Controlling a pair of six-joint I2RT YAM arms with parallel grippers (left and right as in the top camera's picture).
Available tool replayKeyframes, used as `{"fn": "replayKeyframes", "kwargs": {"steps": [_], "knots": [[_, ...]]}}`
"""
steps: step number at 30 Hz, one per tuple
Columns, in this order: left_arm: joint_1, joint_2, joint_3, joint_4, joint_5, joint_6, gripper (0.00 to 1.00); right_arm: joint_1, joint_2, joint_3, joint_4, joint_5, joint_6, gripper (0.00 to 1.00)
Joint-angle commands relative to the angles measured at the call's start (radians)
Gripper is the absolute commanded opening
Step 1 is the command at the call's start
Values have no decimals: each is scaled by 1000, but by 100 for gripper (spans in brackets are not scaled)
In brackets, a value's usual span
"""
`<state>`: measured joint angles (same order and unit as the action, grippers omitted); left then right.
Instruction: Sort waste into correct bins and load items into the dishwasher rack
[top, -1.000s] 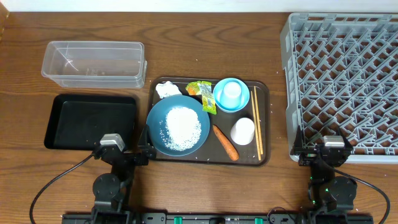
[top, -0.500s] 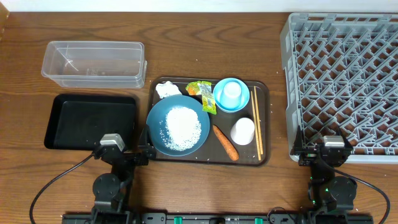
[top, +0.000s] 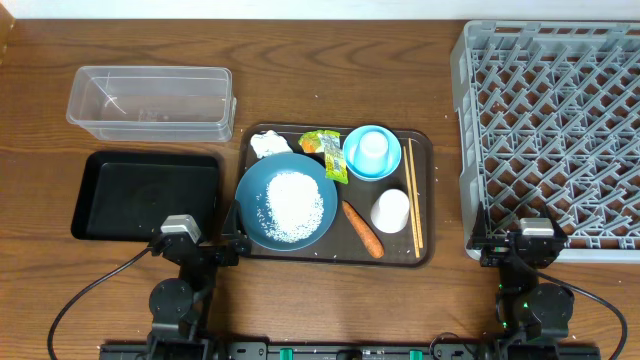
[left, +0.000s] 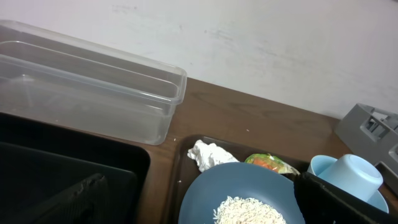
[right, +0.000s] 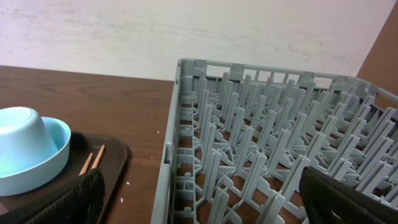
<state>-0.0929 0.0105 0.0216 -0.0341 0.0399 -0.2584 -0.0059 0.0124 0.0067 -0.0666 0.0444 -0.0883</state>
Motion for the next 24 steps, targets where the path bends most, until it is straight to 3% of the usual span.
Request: {"fn": "replayKeyframes", "kwargs": {"steps": [1, 19, 24], "knots": [[-2, 1, -18, -37, -26, 3, 98, 24, 1, -1, -4, 4, -10, 99], [-2, 1, -18, 19, -60, 2, 98, 24, 1, -1, -4, 4, -10, 99], [-2, 1, -17, 16, 188, -185, 98, 24, 1, -1, -4, 4, -10, 99]]}}
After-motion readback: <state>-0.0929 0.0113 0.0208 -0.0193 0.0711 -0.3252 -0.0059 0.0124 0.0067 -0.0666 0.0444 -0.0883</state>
